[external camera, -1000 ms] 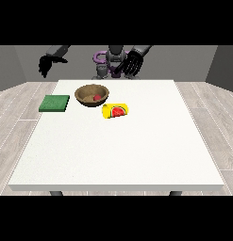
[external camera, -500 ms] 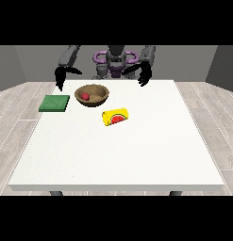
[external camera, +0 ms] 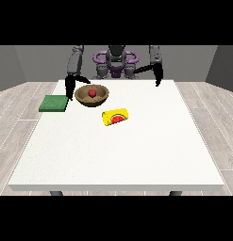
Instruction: Pick the cup and pour the ball into the bowl, then pick the bowl and place it on the pad
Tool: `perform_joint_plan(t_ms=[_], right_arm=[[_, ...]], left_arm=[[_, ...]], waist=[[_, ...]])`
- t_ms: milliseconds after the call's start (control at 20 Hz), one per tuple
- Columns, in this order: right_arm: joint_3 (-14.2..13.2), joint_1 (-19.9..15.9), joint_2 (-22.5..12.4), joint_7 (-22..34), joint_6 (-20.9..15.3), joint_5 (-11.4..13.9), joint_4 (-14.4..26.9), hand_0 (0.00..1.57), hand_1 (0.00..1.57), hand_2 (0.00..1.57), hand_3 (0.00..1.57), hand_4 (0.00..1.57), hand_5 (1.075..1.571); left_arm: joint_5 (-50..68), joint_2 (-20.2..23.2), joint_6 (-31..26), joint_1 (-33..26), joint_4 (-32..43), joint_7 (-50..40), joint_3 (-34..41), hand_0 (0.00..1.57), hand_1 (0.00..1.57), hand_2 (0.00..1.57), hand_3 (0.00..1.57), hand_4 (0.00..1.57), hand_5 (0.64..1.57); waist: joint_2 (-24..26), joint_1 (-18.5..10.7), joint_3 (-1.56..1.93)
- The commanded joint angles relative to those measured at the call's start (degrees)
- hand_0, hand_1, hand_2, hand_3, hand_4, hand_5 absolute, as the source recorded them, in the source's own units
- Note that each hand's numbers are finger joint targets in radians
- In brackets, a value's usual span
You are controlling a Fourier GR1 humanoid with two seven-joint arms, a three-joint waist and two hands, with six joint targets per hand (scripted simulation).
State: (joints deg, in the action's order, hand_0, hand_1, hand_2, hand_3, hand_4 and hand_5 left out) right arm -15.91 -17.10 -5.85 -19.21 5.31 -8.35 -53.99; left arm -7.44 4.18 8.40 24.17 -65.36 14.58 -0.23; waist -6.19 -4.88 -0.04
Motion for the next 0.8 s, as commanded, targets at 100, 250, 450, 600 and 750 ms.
perform_joint_plan(t_ms=[100, 250, 450, 600, 750], right_arm=[[-1.3, -5.2, -1.3, -5.8, -2.3, 0.1, 10.2, 0.00, 0.00, 0.00, 0.00, 0.21, 1.565], [-1.4, -5.3, -3.0, -7.8, -0.6, 0.3, 14.9, 0.00, 0.00, 0.00, 0.00, 0.20, 1.562], [-1.5, -8.6, -2.8, -11.1, -1.2, 0.3, 19.4, 0.00, 0.00, 0.00, 0.00, 0.10, 1.563], [-1.9, -9.2, -1.7, -15.1, -2.1, -0.3, 22.0, 0.00, 0.00, 0.00, 0.00, 0.06, 1.562], [-4.7, -5.6, 0.1, -7.5, -4.5, -3.4, 23.2, 0.00, 0.00, 0.00, 0.00, 0.46, 1.547]], left_arm=[[1.6, 2.7, -3.8, -0.4, -2.5, -0.1, 1.9, 0.00, 0.00, 0.00, 0.00, 0.00, 1.565], [-0.2, -0.9, -1.6, -4.8, -5.5, 0.7, -1.2, 0.00, 0.00, 0.00, 0.00, 0.00, 1.565], [0.8, 2.9, -4.1, -0.4, -6.8, -2.1, 1.5, 0.00, 0.00, 0.00, 0.00, 0.00, 1.566], [2.0, 2.8, -6.0, -2.7, -8.2, -0.6, 1.5, 0.00, 0.00, 0.00, 0.00, 0.00, 1.565], [2.0, 4.3, -6.4, -2.9, -8.4, -0.1, 1.9, 0.00, 0.00, 0.00, 0.00, 0.00, 1.566]], waist=[[-2.0, -0.7, 0.07], [-0.9, -1.7, 0.07], [-3.7, -1.8, 0.08], [-4.3, -2.6, 0.08], [-4.0, -3.2, 0.09]])
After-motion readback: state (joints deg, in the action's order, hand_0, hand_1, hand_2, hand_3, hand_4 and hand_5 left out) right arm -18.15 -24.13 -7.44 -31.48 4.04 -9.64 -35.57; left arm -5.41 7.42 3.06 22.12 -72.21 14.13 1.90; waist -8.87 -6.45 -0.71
